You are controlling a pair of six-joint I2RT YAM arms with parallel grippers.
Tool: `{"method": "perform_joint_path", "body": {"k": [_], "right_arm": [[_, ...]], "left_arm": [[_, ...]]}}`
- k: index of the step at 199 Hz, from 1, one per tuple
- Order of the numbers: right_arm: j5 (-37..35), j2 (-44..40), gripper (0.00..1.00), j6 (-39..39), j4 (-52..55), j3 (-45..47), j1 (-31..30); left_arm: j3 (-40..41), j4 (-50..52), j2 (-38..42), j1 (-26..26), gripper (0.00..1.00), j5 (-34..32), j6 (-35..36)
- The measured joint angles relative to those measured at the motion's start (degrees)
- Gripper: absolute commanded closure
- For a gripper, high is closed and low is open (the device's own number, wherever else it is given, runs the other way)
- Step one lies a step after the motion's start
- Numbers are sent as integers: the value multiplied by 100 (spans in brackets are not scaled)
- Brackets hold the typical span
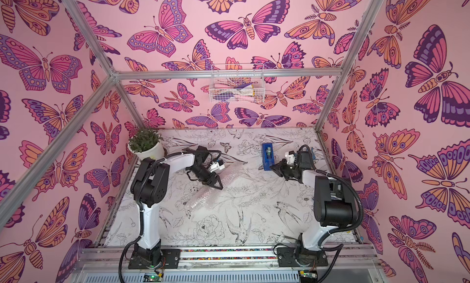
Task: Wrap wine bottles in bubble wrap
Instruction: Tear off the tape using the Tape Cutter.
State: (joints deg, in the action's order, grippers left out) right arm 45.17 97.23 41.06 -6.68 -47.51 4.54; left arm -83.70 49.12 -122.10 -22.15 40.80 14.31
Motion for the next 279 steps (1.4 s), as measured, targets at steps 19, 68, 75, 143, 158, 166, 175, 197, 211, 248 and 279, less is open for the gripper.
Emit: {"method": "perform_joint_path", "body": {"k": [19, 68, 75, 143, 158, 166, 175, 197, 211, 248, 279], "right_arm": [[2, 0, 100, -50, 81, -74, 0], [-44, -122, 100, -258, 479, -356, 0], [-57, -219, 100, -275, 525, -254, 0], [-302, -389, 100, -428, 909, 361, 0], [-345, -278, 100, -472, 922, 295, 0], [-389, -205, 100, -505, 949, 247, 0], [-448, -111, 100, -529, 973, 184, 0], [-686, 109, 100, -553, 988, 26, 0], [-896, 188, 100, -553, 988, -59, 0], [-1368, 295, 100, -546, 981, -184, -2], [-1744, 509, 100, -549, 1152, -275, 15]], "left_arm": [[-4, 0, -2, 0, 84, 0, 0], [-24, 26, -17, 0, 84, 2, 2], [-24, 26, -17, 0, 84, 0, 2], [-44, 48, -28, 0, 84, 0, 17], [-44, 48, -28, 0, 84, 0, 17], [-44, 50, -28, 0, 84, 0, 15], [-44, 50, -28, 0, 84, 0, 15], [-44, 48, -28, 0, 84, 0, 15], [-44, 50, -28, 0, 84, 0, 17], [-44, 50, -28, 0, 84, 0, 17], [-46, 52, -33, 2, 84, 2, 20]]}}
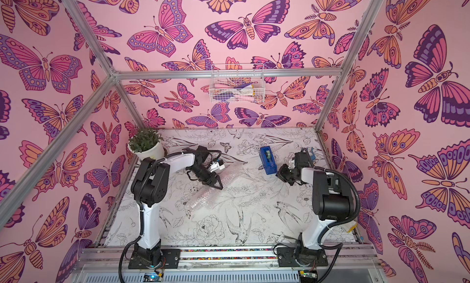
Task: Wrap wine bottles in bubble wrap
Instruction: Tear off the tape using the Tape Cutter.
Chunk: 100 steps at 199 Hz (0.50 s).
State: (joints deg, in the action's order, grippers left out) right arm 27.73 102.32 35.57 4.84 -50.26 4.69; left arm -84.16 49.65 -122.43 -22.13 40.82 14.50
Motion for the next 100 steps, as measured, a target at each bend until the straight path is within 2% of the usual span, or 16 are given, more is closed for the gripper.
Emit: {"method": "perform_joint_path", "body": {"k": [30, 58, 79, 100], "right_arm": [[-181, 4, 100, -2, 96, -96, 7], [-57, -155, 100, -190, 68, 35, 4], [302, -754, 100, -555, 140, 350, -42], [706, -1547, 100, -1091, 433, 398, -339]], "left_arm": [[-9, 13, -7, 7, 84, 9, 2], [-11, 17, -11, 11, 84, 26, 4], [-26, 35, -26, 15, 84, 42, 17], [-48, 72, -42, 20, 84, 66, 42]]}}
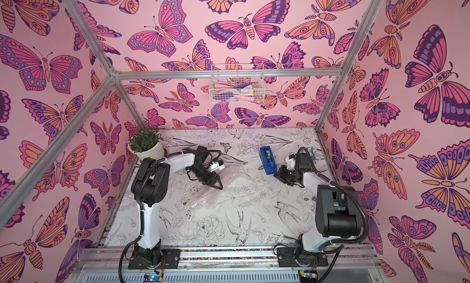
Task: Wrap wine bottles in bubble wrap
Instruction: Tear off the tape using the Tape Cutter, then stick the tape on the bubble wrap.
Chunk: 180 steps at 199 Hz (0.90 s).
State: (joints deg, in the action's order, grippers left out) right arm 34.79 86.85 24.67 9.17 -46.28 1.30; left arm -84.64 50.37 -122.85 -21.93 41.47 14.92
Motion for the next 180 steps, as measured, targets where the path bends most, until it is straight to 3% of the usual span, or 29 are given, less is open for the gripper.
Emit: {"method": "perform_joint_path", "body": {"k": [35, 84, 136, 180], "right_arm": [[767, -741, 100, -708, 245, -2, -868], [1543, -369, 100, -903, -227, -2, -2107], [1864, 669, 100, -138, -1768, -15, -2435], [1934, 1484, 100, 282, -2332, -435, -2470]], "left_arm": [[-74, 98, -70, 33, 84, 101, 68], [-90, 212, -101, 50, 84, 166, 131], [-90, 295, -125, 57, 84, 219, 157], [-90, 354, -136, 59, 84, 254, 179]]}}
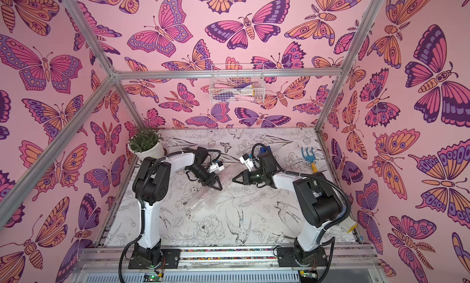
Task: Wrap wine bottles in bubble wrap
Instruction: Stick the tape on the bubble wrap.
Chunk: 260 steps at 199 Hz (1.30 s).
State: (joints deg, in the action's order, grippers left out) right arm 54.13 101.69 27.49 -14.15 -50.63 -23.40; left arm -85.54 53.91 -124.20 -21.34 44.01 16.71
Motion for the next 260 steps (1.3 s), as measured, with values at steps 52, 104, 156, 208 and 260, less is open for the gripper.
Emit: {"method": "perform_joint_path", "body": {"k": [52, 104, 156, 208, 260], "right_arm": [[149, 503, 100, 282, -282, -214, -39], [385, 533, 100, 579, -822, -236, -114], [553, 750, 100, 1255, -1965, -234, -118], [546, 1058, 100, 1403, -1930, -225, -118], [402, 1058, 100, 1102, -1222, -76, -79]], "left_arm": [[0, 31, -13, 2, 84, 20, 17], [-11, 63, -33, 7, 84, 59, 20], [-11, 90, -46, 11, 84, 98, 20], [-11, 125, -57, 11, 84, 120, 20], [-11, 142, -63, 11, 84, 140, 22]]}}
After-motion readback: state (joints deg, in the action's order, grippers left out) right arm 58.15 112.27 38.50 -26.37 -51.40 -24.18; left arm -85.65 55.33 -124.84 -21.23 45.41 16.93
